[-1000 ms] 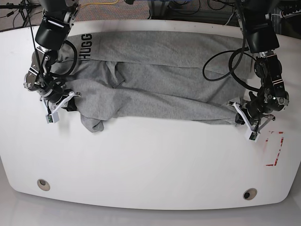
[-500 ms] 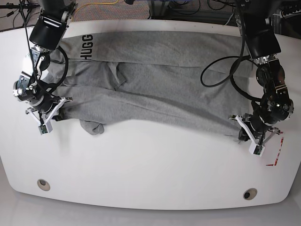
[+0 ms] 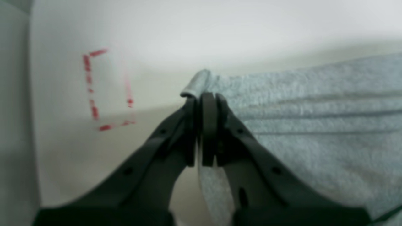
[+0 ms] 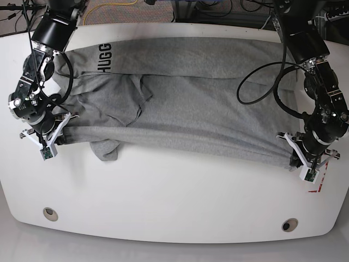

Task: Fold the T-shirt properly
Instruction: 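Lift the held edge with both grippers and fold it over the shirt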

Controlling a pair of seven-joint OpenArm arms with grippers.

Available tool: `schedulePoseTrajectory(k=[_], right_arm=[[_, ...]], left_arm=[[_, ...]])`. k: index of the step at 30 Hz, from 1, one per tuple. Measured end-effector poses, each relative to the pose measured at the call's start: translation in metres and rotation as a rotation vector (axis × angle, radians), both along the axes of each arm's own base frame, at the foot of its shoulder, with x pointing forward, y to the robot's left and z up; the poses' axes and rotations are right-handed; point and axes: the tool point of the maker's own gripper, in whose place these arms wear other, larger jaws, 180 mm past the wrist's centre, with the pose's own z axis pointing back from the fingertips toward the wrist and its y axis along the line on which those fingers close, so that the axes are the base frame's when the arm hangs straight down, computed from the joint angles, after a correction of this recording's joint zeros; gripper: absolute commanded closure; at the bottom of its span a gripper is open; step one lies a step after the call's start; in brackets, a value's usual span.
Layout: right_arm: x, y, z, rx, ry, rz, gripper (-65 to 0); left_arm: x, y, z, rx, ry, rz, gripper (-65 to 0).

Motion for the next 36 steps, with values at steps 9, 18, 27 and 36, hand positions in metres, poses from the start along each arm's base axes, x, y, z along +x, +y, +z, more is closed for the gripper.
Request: schedulePoseTrajectory(k=[9, 18, 27, 36], right_arm=[[-0.024, -0.022, 0.029, -0.093, -0.007, -0.071, 0.0], [-0.062, -0.014, 0.017, -0.129, 0.054, -0.069, 0.0], [-0.101, -0.008, -0.015, -0.097, 0.154, -0.094, 0.0], [-0.125, -0.016, -0.028, -0.079, 0.202, -0.146, 0.0]], left_arm=[[-0.022, 0.018, 0.000, 0.067, 0.046, 0.014, 0.0], [-0.047, 0.023, -0.028, 0.082, 0.135, 0.011, 0.0], [-0.092, 0.022, -0.062, 0.116, 0.247, 0.000, 0.0], [-0.149, 0.024, -0.105, 0.127, 0.412, -0.022, 0.0]])
